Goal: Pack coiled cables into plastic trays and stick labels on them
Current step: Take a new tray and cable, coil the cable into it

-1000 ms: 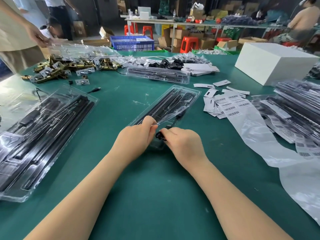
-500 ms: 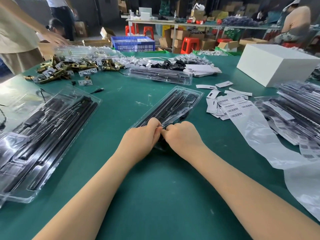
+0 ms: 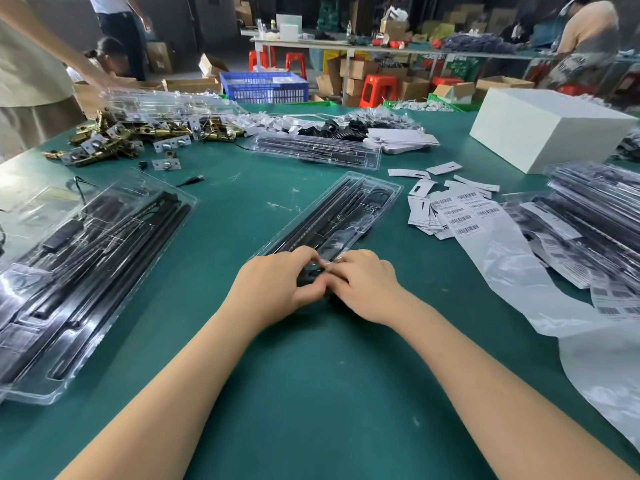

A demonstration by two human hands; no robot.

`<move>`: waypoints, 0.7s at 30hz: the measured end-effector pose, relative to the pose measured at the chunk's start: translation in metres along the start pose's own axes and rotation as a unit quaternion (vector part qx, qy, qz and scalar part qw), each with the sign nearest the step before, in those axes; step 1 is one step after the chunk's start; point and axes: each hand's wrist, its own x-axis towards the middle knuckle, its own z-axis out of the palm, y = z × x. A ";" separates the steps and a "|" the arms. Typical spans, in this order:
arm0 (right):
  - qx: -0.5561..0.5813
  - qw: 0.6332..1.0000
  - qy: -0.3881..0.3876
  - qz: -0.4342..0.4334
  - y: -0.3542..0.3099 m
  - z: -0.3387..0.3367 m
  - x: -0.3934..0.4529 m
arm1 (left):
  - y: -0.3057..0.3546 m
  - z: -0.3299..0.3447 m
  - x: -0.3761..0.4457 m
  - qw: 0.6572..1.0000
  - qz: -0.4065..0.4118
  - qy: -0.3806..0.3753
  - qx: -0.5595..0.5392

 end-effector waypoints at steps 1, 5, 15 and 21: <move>0.012 0.999 0.033 0.016 -0.001 0.004 -0.002 | 0.000 0.000 -0.001 1.000 -0.001 -0.002 0.000; 0.079 0.994 0.056 0.058 -0.004 0.015 -0.010 | 0.004 -0.002 -0.003 1.000 -0.017 0.000 -0.025; 0.114 0.981 0.149 0.050 -0.005 0.021 -0.018 | 0.020 0.005 -0.003 0.999 -0.031 0.014 -0.016; 0.124 0.984 0.107 0.064 -0.001 0.022 -0.016 | 0.022 0.007 -0.002 0.999 -0.036 0.002 -0.016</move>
